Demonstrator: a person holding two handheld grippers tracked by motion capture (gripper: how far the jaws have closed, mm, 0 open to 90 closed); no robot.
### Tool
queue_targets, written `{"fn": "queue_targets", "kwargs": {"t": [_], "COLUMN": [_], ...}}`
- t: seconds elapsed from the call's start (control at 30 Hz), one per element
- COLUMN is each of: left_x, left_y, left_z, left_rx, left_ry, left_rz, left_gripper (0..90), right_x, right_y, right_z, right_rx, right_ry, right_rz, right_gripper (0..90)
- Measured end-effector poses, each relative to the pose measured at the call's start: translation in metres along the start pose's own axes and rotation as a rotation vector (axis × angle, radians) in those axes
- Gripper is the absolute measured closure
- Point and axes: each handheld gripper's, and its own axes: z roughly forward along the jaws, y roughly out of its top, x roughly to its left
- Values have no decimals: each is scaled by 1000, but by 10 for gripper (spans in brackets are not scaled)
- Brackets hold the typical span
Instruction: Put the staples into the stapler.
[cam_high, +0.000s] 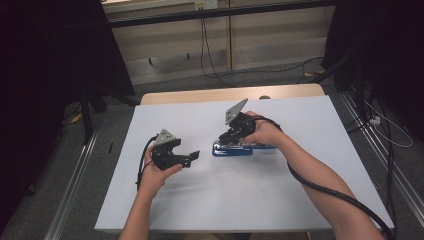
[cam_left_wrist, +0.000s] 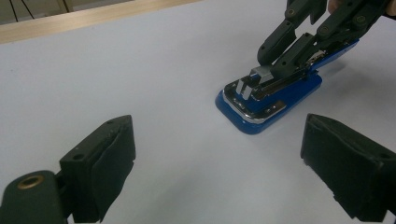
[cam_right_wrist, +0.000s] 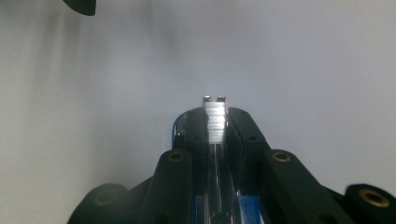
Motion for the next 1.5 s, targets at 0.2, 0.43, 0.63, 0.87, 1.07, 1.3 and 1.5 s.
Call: {"fn": "queue_targets", "kwargs": {"t": [0.2, 0.43, 0.63, 0.87, 1.07, 1.3, 1.5], "left_x": [0, 0, 0, 0, 0, 0, -1], "left_y": [0, 0, 0, 0, 0, 0, 0], "left_z": [0, 0, 0, 0, 0, 1, 3], "left_rx": [-2, -2, -1, 0, -2, -1, 3], "left_ry": [-1, -1, 0, 1, -1, -1, -7], "left_rz": [-7, -4, -8, -4, -8, -3, 2], "left_gripper": [103, 103, 103, 103, 103, 103, 103], "right_x": [0, 0, -1, -1, -1, 0, 3], "right_y": [-1, -2, -2, -2, -2, -5, -9], "right_z": [1, 2, 4, 6, 8, 6, -6], "right_rx": [2, 10, 14, 15, 4, -23, -51], "right_ry": [-1, -1, -1, -3, 1, -6, -58], "right_rz": [-2, -3, -10, -9, 7, 32, 79], "right_gripper": [793, 793, 793, 793, 783, 679, 532]}}
